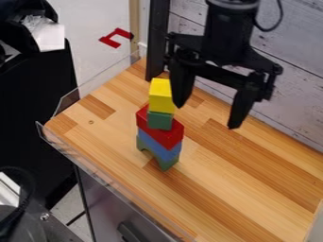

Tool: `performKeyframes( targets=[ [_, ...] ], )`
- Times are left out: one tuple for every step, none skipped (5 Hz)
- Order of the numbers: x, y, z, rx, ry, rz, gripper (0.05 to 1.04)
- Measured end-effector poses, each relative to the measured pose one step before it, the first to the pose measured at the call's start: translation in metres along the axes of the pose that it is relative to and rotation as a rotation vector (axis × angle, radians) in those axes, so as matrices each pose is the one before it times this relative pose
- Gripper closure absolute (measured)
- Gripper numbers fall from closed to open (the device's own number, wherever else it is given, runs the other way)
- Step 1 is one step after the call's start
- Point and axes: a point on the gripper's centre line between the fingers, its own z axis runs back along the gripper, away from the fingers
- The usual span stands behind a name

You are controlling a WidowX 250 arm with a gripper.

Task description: Remove the yellow cube from the tower and move it to the right.

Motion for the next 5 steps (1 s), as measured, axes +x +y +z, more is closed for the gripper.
performKeyframes(
  targets=[
    [0.00166, 0.01271, 0.00895, 0.0061, -0.0284, 0.1058, 0.083],
    [0.00238, 0.01142, 0.00034, 0.0079, 0.0168, 0.0924, 0.083],
    [0.0039, 0.00716, -0.00289, -0.003, 0.0161, 0.0597, 0.083],
    [-0.00063, 0.0085, -0.00656, -0.0003, 0.0058, 0.0571, 0.083],
    [0.00208, 0.00526, -0.00519, -0.0236, 0.0046, 0.0197, 0.083]
  ],
)
